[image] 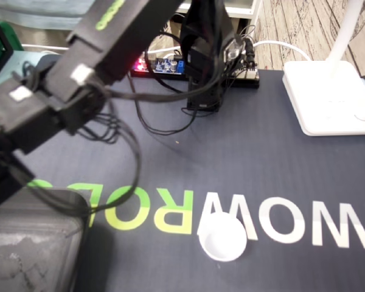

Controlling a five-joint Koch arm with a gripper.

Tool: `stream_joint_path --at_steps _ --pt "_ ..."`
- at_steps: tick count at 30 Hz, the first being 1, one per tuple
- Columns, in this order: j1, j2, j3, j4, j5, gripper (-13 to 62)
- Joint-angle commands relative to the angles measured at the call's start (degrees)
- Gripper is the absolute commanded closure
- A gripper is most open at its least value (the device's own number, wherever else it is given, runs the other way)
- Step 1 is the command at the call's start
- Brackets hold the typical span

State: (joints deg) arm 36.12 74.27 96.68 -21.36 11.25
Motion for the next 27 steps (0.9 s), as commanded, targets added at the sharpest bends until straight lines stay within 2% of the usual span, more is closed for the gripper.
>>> stream_joint_path --at_steps 1,15,27 --pt "0.44 0.62 -4.83 -0.7 4.92 47.4" --pt "2.11 -9.76 -5.89 -1.23 39.9 47.4" --pt "-0.09 -17.4 -12.74 -3.6 49.83 47.4"
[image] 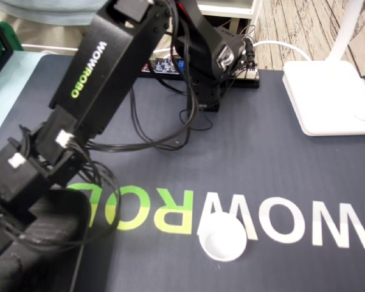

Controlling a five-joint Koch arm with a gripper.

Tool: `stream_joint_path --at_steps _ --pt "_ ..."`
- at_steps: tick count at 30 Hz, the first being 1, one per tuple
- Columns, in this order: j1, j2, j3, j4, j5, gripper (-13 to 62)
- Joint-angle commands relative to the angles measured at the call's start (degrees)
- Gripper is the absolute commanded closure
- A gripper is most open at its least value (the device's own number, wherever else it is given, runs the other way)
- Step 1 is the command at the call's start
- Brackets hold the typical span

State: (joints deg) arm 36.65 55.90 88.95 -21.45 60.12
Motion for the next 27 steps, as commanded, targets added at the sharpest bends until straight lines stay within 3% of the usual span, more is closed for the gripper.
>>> stream_joint_path --at_steps 1,16,24,27 --pt "-0.7 0.44 -5.01 -4.04 1.23 47.4" --pt "0.0 -1.05 -5.98 -5.45 0.26 47.5" --pt "-0.79 8.35 -6.06 -2.2 -11.16 47.5" --pt "-2.72 15.38 -5.8 2.81 -21.18 47.4"
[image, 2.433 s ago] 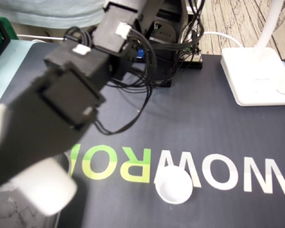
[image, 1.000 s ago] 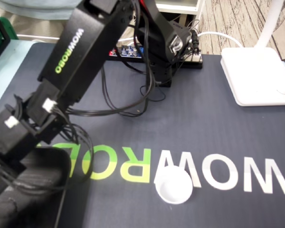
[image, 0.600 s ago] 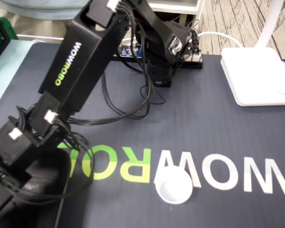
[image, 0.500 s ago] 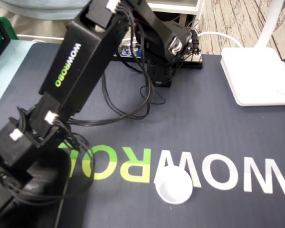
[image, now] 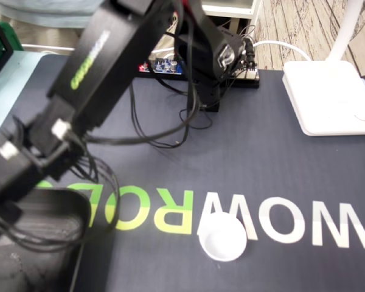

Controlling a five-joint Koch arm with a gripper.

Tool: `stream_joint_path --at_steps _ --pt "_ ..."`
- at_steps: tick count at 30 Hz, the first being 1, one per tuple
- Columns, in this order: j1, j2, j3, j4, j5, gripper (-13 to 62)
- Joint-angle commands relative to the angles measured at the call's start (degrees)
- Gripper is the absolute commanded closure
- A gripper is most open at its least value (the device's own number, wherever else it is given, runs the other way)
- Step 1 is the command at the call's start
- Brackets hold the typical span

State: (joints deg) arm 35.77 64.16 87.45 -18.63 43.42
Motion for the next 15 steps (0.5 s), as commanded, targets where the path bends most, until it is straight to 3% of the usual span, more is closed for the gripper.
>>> stream_joint_path --at_steps 1,9,15 --pt "-2.37 8.79 -4.22 1.05 -6.42 47.4" --pt "-6.86 20.74 -2.72 12.74 -29.88 47.4" --pt "-11.07 31.64 7.29 12.83 -45.44 47.4"
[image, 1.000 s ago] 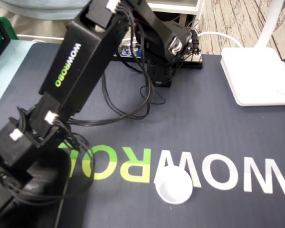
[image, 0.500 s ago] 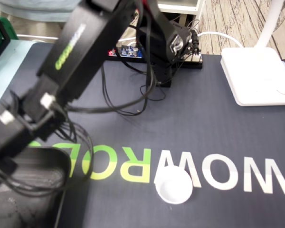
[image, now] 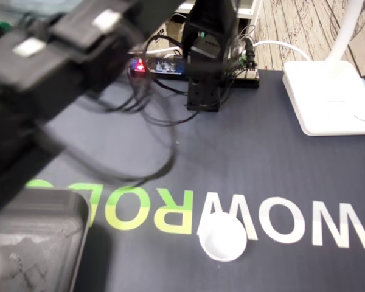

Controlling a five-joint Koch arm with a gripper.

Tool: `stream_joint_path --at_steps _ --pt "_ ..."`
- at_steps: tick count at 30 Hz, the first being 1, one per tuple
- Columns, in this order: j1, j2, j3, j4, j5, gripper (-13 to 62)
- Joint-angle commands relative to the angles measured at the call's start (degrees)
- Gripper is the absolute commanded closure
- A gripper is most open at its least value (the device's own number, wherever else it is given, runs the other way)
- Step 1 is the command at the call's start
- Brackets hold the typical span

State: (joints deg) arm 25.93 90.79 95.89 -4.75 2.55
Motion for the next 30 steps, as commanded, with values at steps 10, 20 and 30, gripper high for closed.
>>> stream_joint_path --at_steps 10,20,30 --pt "-18.19 25.49 21.62 -1.49 -33.13 47.4" --pt "-28.65 31.38 36.04 -4.75 -61.0 47.4" --pt "-30.67 22.85 39.2 -11.87 -85.78 47.4"
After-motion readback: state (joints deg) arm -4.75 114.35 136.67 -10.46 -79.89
